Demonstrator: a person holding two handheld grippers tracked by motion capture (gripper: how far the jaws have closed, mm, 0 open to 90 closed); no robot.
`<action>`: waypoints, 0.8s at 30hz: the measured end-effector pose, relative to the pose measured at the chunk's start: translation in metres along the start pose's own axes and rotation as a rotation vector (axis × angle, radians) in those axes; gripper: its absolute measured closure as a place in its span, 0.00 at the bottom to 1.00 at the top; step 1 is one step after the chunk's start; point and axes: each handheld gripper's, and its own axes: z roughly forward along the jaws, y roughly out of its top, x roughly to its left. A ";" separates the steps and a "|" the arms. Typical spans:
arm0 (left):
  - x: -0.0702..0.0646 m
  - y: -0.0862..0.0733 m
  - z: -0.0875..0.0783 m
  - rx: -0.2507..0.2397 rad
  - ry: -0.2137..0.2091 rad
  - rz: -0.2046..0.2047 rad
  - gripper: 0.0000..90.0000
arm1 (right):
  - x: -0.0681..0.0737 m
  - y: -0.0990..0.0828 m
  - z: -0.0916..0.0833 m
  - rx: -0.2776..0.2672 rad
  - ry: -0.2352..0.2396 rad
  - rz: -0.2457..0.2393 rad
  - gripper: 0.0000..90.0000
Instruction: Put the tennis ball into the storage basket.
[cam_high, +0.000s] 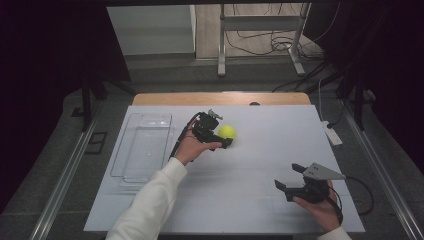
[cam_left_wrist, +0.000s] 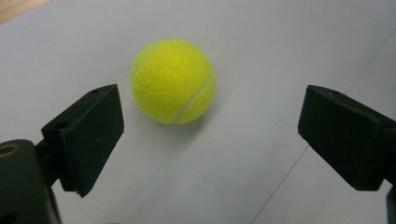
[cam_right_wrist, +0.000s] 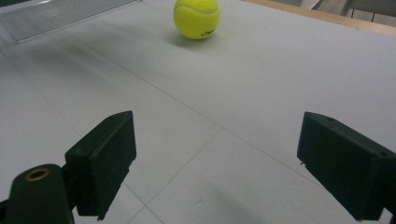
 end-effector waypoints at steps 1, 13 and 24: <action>0.000 0.001 0.001 0.001 0.000 0.000 0.09 | 0.000 0.000 0.000 0.000 0.001 0.000 0.13; 0.001 0.010 0.010 0.013 -0.008 0.001 0.09 | 0.000 0.000 0.000 0.004 0.001 -0.001 0.13; 0.006 0.016 0.017 0.021 -0.002 -0.004 0.09 | 0.000 -0.001 0.000 0.005 0.000 0.001 0.13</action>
